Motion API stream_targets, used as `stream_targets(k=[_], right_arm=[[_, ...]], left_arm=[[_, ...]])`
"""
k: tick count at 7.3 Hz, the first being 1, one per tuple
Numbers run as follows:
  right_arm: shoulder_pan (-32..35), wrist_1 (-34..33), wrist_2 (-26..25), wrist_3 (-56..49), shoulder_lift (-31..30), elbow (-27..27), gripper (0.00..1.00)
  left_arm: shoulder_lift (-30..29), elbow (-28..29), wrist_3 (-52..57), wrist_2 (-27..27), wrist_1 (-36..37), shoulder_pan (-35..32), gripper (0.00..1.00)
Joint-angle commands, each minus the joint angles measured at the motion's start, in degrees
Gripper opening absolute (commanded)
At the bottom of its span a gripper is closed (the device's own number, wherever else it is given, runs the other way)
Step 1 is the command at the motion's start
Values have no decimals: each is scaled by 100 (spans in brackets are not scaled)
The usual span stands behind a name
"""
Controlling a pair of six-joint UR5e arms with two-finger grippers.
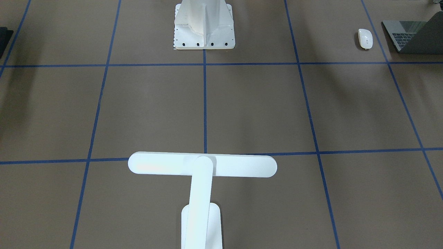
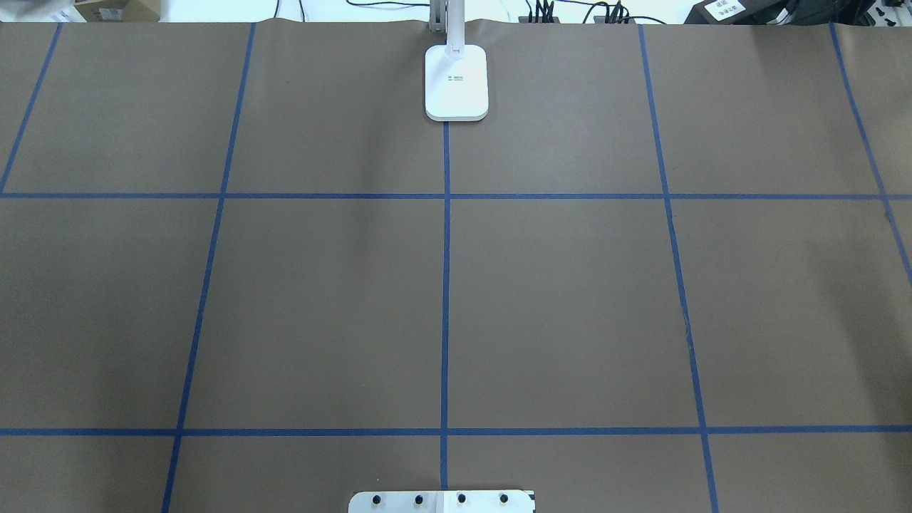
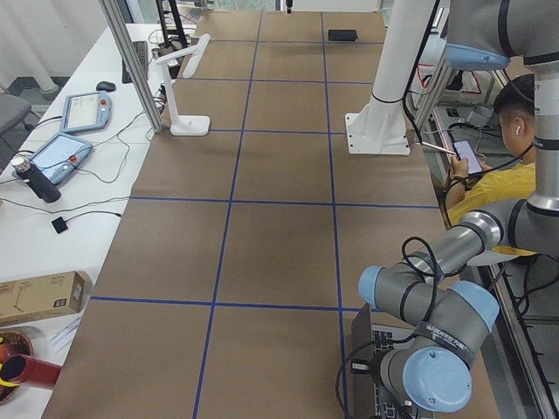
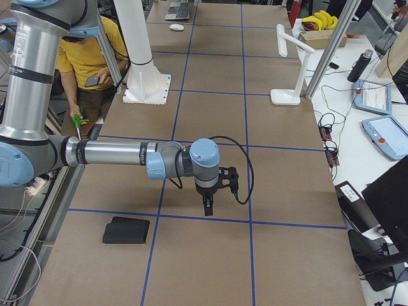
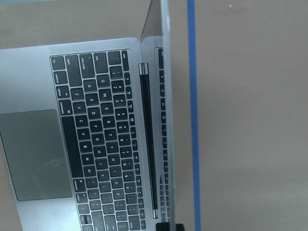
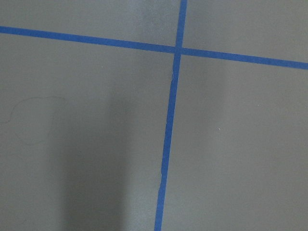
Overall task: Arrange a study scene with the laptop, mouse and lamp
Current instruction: 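Carry the open grey laptop with the left gripper onto the table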
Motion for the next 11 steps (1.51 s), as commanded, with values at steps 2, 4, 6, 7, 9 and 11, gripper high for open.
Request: stream_targets(k=[2, 4, 6, 7, 9, 11], right_arm=[[0, 9, 3, 0, -9, 0, 100], [0, 0, 3, 0, -9, -9, 100], [0, 0, 12, 9, -9, 0, 100], [0, 0, 12, 9, -9, -9, 100], [0, 0, 30, 9, -9, -9, 100], [0, 0, 91, 9, -9, 0, 100]], left_arm=[[-614, -98, -292, -540, -11, 192, 0], [-1202, -449, -1160, -559, -20, 894, 0], [-1878, -529, -1463, -961, -3, 1500, 0], [-2238, -530, -1829, -1094, -3, 1887, 0], [-3038, -521, -2918, -1419, -29, 2582, 0], [-3907, -530, -4242, -1596, -38, 3162, 0]])
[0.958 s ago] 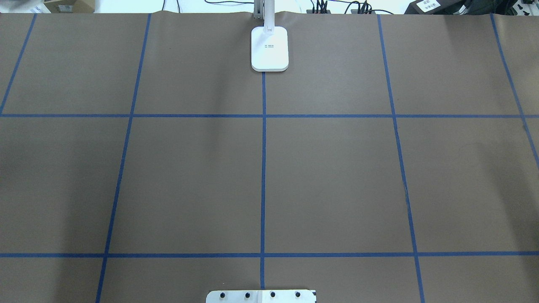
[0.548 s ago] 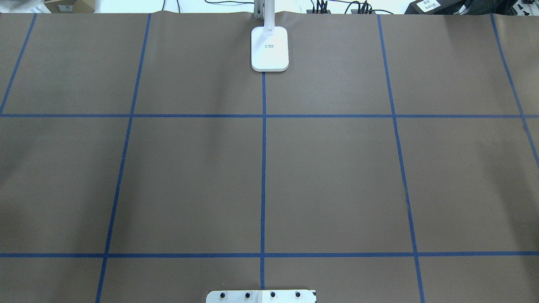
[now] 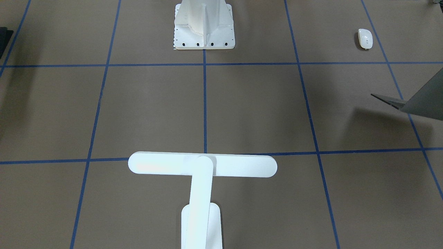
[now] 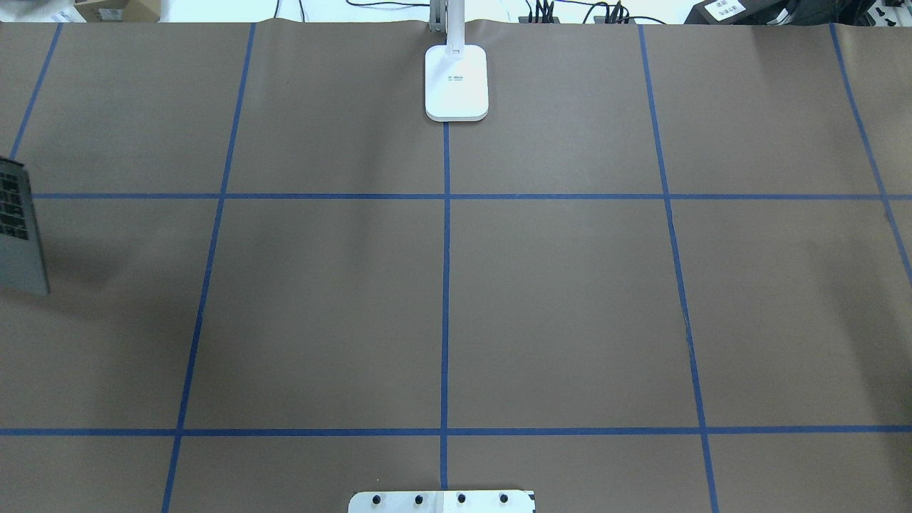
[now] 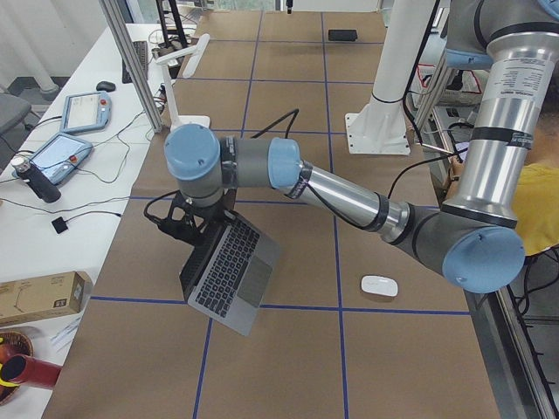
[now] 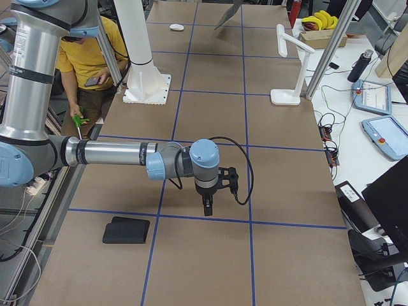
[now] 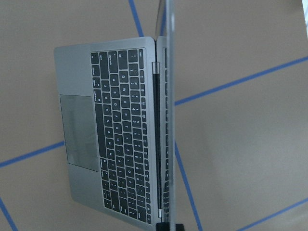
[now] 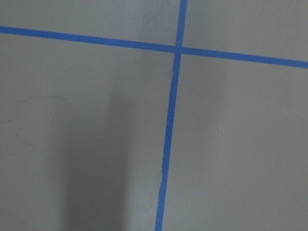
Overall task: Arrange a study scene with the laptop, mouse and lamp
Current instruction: 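Carry the open grey laptop with the left gripper onto the table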
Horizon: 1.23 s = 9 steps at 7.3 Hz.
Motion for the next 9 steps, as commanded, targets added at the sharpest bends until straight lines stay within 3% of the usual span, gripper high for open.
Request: stream_targets(k=[1, 3, 5, 6, 9], right_arm=[[0, 0, 22, 0, 0, 8, 100], [0, 0, 22, 0, 0, 8, 100], [0, 0, 22, 9, 0, -1, 100], [0, 0, 22, 17, 9, -1, 100], [0, 0, 22, 18, 0, -10, 100]], left_arm=[[-823, -168, -1524, -93, -12, 812, 0], [-1420, -512, -3192, -84, -38, 1561, 0], [-1800, -557, -4828, 30, -702, 2351, 0], [-2010, -522, -5697, 526, -1106, 2746, 0], [-2739, -199, -6995, 1495, -1181, 3592, 0]])
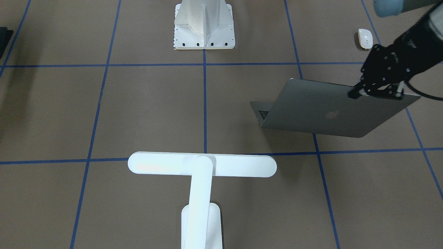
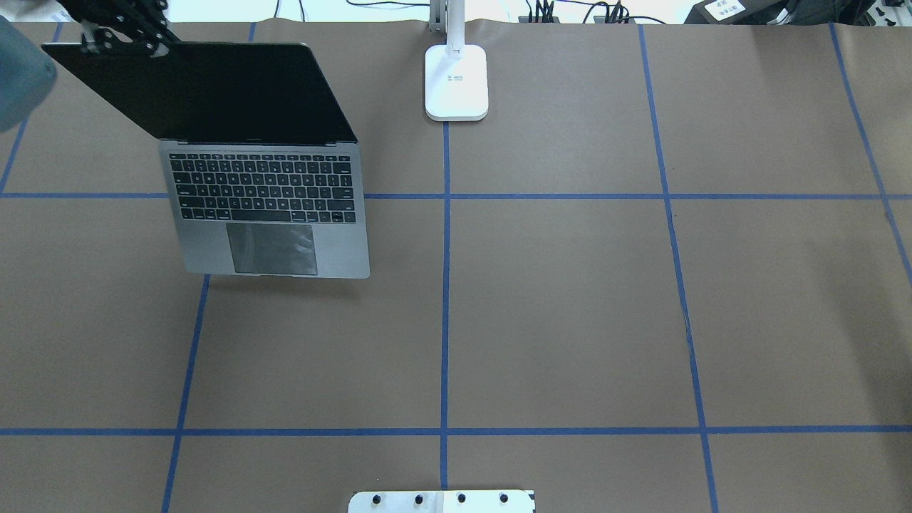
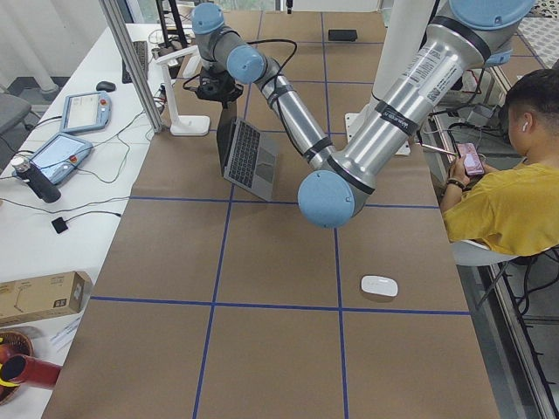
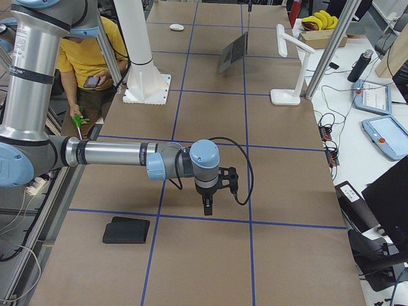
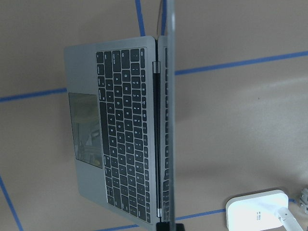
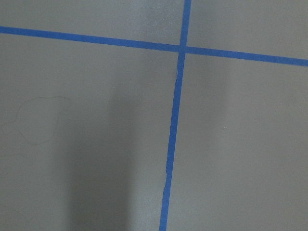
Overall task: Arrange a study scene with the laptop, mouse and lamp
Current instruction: 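Lower the laptop with the left gripper beside the white lamp base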
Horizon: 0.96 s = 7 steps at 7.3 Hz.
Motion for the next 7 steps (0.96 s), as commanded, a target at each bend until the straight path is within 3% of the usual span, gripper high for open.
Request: stream_targets(k=[1, 2, 7], right_arm=[[3, 0, 9, 0, 7, -3, 100], [-6, 0, 9, 0, 7, -3, 100], [-6, 0, 0, 18, 7, -3, 100]], left_arm=[[-624, 527, -676, 559, -69, 563, 0], [-870, 896, -921, 830, -330, 835, 0], [-1374, 2636, -1073, 982, -1622, 1005, 0]])
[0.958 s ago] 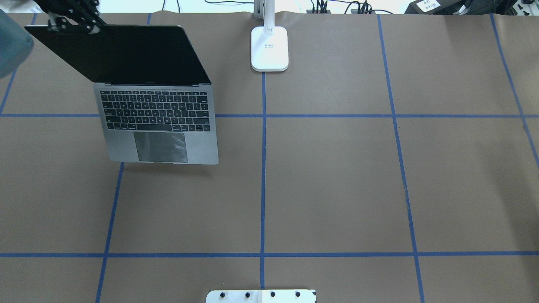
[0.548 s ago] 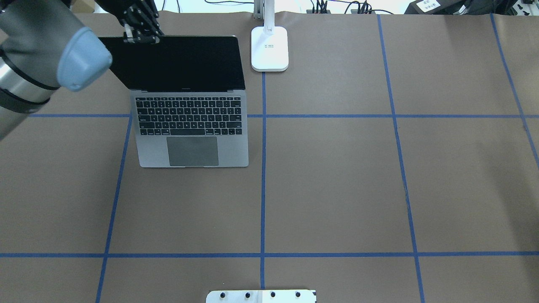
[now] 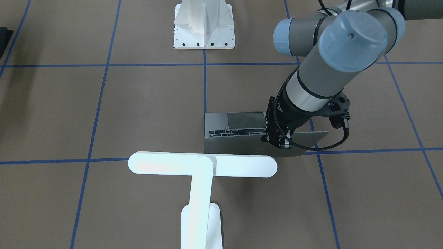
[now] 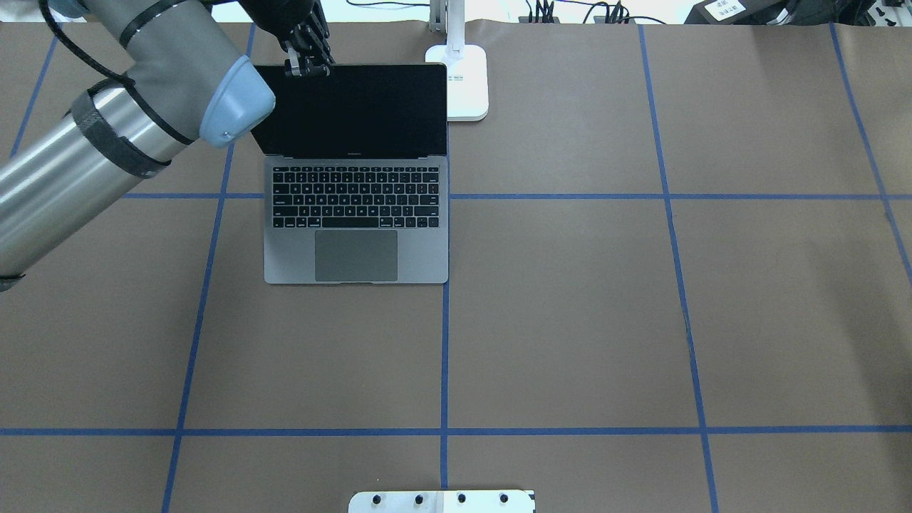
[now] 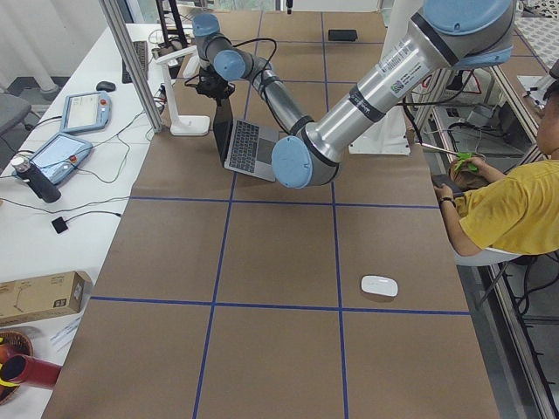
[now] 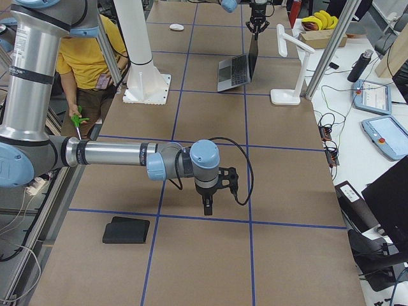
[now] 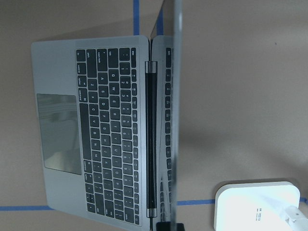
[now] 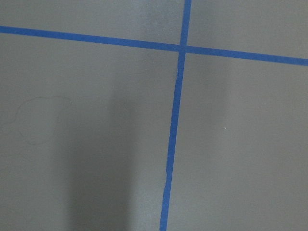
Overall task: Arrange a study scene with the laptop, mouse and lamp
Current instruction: 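Lower the laptop with the left gripper beside the white lamp base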
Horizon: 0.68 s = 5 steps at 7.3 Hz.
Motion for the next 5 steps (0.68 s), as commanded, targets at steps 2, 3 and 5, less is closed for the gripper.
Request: stream_targets(k=[2, 3, 5], right_arm=[[-1, 0, 0, -2, 0, -18, 100], [-1, 0, 0, -2, 0, -26, 100], [-1, 0, 0, 7, 0, -26, 100]], left_arm=[[-67, 802, 8, 28, -719, 31, 0], [-67, 820, 8, 115, -721, 109, 5], [-67, 786, 69, 344, -729, 215, 43]])
